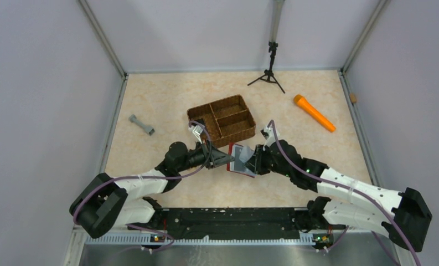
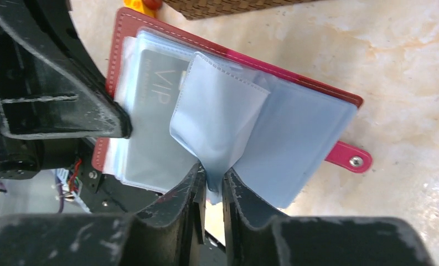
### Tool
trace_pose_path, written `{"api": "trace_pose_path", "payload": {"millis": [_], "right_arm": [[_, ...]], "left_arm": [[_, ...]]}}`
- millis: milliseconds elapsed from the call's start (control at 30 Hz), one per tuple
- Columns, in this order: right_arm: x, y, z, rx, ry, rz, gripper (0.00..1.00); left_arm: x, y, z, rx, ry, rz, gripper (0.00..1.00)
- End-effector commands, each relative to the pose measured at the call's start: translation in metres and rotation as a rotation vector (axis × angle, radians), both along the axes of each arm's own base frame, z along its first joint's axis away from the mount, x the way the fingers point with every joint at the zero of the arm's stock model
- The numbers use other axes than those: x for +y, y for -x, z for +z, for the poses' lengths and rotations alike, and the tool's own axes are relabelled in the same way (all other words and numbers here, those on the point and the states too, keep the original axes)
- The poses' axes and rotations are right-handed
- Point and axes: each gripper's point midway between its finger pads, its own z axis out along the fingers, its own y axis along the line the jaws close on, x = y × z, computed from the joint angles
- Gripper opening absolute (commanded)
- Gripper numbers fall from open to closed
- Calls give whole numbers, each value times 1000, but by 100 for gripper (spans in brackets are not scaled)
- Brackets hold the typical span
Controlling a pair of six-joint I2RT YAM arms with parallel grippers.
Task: Take the credit cards out of the card holder
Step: Remove the credit card from the card holder.
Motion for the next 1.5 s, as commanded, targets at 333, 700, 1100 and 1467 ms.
{"api": "trace_pose_path", "payload": {"millis": [333, 700, 1100, 1467], "right_arm": [[-50, -19, 2, -58, 198, -174, 80], [-51, -17, 46, -142, 21, -146, 70], [12, 2, 65, -91, -177, 126, 85], [21, 3, 62, -88, -204, 158, 58]], "left_arm": [[-3, 0, 45, -124, 83, -15, 0], [-1, 1, 52, -143, 86, -9, 0], [-4, 1, 61, -147, 117, -24, 0], [-7, 2, 67, -139, 150, -43, 0]]}}
